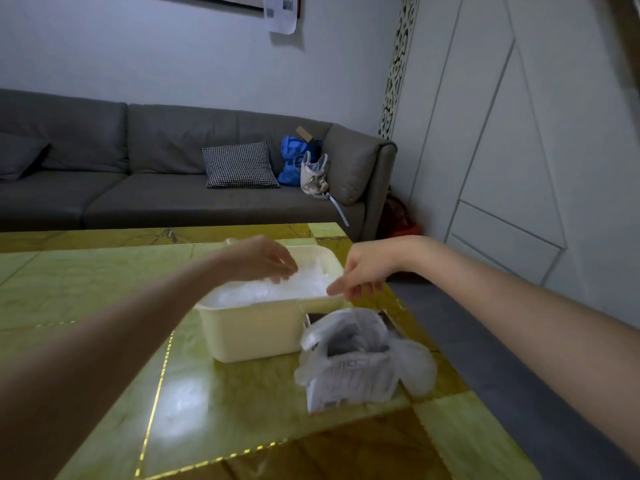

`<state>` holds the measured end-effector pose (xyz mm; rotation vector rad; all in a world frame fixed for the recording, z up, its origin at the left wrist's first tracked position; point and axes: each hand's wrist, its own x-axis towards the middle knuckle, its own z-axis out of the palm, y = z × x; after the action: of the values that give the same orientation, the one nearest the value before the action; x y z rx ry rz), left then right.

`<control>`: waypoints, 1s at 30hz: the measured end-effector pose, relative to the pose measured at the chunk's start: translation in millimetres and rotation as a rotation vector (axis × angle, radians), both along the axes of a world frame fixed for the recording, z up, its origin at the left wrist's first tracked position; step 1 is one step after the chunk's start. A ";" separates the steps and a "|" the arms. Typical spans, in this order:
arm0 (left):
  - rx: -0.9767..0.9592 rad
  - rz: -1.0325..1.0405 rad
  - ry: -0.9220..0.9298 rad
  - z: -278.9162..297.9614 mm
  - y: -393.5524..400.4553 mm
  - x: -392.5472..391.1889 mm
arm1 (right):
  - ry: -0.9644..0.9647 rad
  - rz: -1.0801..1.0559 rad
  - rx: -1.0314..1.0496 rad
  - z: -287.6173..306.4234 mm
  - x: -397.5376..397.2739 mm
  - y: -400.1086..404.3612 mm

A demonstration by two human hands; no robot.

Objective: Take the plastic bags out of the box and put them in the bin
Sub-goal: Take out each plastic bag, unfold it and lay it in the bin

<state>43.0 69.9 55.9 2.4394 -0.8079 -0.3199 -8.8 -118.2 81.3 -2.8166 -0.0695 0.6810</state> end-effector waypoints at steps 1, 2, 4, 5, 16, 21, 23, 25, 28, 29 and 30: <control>0.006 -0.018 0.045 0.2 -8.9 -8.0 | 0.052 -0.008 -0.062 -2.7 -6.2 -0.2; 0.017 -0.030 0.075 -1.0 -16.5 -14.2 | 0.093 -0.013 -0.114 -6.7 -11.4 0.8; 0.033 -0.047 0.104 -4.3 -29.1 -26.6 | 0.117 -0.023 -0.142 -15.0 -20.4 3.5; 0.049 -0.062 0.112 -6.4 -34.3 -33.9 | 0.088 -0.015 -0.134 -18.2 -25.9 4.7; 0.041 0.102 -0.182 -11.6 -52.0 -51.5 | -0.462 -0.212 0.225 -19.0 -38.2 -5.2; -0.107 0.137 -0.181 -3.1 -55.5 -53.5 | -0.361 -0.266 0.324 -22.9 -42.8 -12.5; -0.247 0.125 0.028 -1.1 -54.7 -58.6 | -0.313 -0.322 0.402 -30.8 -44.3 -12.5; -0.403 0.089 0.333 -0.8 -50.8 -62.4 | -0.301 -0.390 0.498 -38.2 -43.6 -12.2; -0.404 0.036 0.513 -11.3 -48.3 -65.3 | -0.271 -0.456 0.617 -43.3 -43.0 -12.8; -0.361 0.044 0.511 -16.3 -48.8 -66.7 | -0.244 -0.456 0.625 -43.3 -43.4 -12.9; -0.326 0.061 0.519 -19.3 -50.6 -69.5 | -0.221 -0.443 0.604 -41.7 -45.0 -12.8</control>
<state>-26.5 19.4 36.6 1.9441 -0.5063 -0.7023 -53.8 -131.0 39.7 -2.1981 0.2588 0.1944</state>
